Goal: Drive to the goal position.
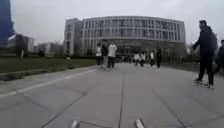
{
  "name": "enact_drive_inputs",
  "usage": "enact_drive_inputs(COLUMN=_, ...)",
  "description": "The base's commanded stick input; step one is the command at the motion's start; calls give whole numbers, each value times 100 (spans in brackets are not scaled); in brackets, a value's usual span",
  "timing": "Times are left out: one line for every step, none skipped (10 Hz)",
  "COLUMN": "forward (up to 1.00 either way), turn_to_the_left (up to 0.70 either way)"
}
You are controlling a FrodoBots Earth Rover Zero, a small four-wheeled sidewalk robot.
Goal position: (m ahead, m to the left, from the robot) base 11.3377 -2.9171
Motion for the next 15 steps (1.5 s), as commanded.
enact_drive_inputs(forward=85, turn_to_the_left=-28)
enact_drive_inputs(forward=85, turn_to_the_left=-2)
enact_drive_inputs(forward=85, turn_to_the_left=-2)
enact_drive_inputs(forward=85, turn_to_the_left=-2)
enact_drive_inputs(forward=85, turn_to_the_left=-2)
enact_drive_inputs(forward=85, turn_to_the_left=-2)
enact_drive_inputs(forward=85, turn_to_the_left=-2)
enact_drive_inputs(forward=85, turn_to_the_left=-2)
enact_drive_inputs(forward=85, turn_to_the_left=-2)
enact_drive_inputs(forward=85, turn_to_the_left=-2)
enact_drive_inputs(forward=85, turn_to_the_left=-2)
enact_drive_inputs(forward=85, turn_to_the_left=-2)
enact_drive_inputs(forward=85, turn_to_the_left=-21)
enact_drive_inputs(forward=85, turn_to_the_left=-34)
enact_drive_inputs(forward=85, turn_to_the_left=-34)
